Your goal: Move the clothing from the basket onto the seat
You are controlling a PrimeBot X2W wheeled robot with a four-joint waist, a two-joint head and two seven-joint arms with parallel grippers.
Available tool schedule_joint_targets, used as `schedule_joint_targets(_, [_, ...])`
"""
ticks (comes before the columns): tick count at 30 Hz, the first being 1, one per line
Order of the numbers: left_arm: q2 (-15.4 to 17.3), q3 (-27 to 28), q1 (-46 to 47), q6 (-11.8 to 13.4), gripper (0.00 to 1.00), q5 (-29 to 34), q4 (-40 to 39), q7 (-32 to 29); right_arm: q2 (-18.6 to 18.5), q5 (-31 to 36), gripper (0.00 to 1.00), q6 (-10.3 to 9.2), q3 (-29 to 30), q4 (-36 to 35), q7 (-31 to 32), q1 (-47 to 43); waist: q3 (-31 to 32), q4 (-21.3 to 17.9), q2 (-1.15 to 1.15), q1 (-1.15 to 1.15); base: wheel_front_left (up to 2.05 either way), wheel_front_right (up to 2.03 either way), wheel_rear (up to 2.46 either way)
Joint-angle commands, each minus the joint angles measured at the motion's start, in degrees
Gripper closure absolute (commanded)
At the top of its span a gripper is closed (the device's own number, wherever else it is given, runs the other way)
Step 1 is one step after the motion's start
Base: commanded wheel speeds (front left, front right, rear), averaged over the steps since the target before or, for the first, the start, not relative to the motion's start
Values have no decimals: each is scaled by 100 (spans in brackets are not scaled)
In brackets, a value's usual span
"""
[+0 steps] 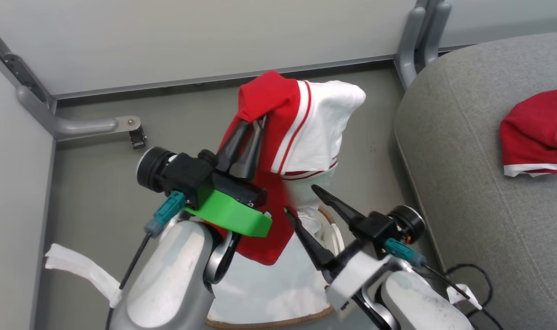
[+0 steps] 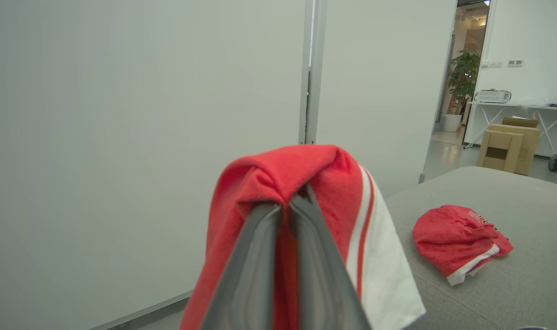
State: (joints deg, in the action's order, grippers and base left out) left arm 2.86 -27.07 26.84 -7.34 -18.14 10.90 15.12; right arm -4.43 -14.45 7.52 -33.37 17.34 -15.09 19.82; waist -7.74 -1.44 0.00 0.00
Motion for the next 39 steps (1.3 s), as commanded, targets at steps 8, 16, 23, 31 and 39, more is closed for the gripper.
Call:
schedule_joint_targets(8, [13, -543, 246, 45, 100, -223, -75, 4, 52, 6, 0, -6, -429, 555, -11, 686, -17, 291, 0, 0, 0, 0, 0])
schedule_joint_targets(16, [12, -1065, 316, 146, 100, -522, -134, 5, 133, 352, 0, -7, 48, 1145, -12, 930, 69, 559, 0, 0, 0, 0, 0])
schedule_joint_targets(23, [11, -1441, 344, 241, 100, -765, -218, 4, 134, 59, 54, -6, -110, 1375, -11, 1050, 126, 758, 0, 0, 0, 0, 0])
schedule_joint_targets(31, [12, -1413, 358, 338, 100, -798, -121, 4, 136, -184, 100, -6, -297, 1434, -12, 1087, 29, 759, 0, 0, 0, 0, 0])
schedule_joint_targets(39, [11, -952, 321, 551, 100, -659, 184, 4, 135, -219, 100, -6, -629, 1081, -12, 747, -77, 434, 0, 0, 0, 0, 0])
